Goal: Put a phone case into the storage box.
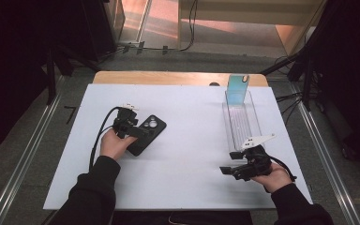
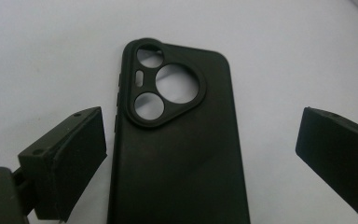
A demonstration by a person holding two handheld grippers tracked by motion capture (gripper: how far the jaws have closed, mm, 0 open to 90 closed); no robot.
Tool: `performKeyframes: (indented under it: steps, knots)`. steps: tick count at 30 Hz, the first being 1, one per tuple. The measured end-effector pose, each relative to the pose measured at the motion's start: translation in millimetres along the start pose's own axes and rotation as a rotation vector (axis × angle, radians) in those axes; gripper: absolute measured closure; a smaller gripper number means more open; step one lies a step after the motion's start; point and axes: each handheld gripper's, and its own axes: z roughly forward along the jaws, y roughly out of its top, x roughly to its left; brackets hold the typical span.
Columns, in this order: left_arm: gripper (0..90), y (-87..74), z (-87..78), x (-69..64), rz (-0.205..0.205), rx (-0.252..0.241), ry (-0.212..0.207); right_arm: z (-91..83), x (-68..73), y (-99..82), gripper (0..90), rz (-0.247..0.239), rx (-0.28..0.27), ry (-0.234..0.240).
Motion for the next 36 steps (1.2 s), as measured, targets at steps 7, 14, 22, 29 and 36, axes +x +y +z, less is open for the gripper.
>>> performKeyframes:
  steps: [7, 14, 22, 29, 36]
  knots:
    - [1.5, -5.4, 7.6, 2.2, 0.008, 0.048, 0.016, -0.1, 0.3, 0.1, 22.9, -0.003, 0.001, 0.001]
    - [1.4, -8.2, 12.5, -3.2, 0.053, 0.072, 0.063, 0.2, 0.8, 0.0, 23.0, -0.004, 0.002, -0.003]
    - [1.8, -9.8, 16.9, -11.8, 0.069, 0.068, 0.137, 0.4, 1.2, 0.1, 22.9, -0.002, 0.004, -0.006]
    - [8.3, -17.0, 20.1, -20.5, 0.122, 0.04, 0.232, 0.2, 2.1, 0.3, 23.0, -0.009, -0.002, -0.006]
    - [13.1, -19.6, 18.9, -22.1, 0.122, 0.022, 0.25, 0.1, 1.1, -0.2, 23.0, -0.006, -0.007, -0.001]
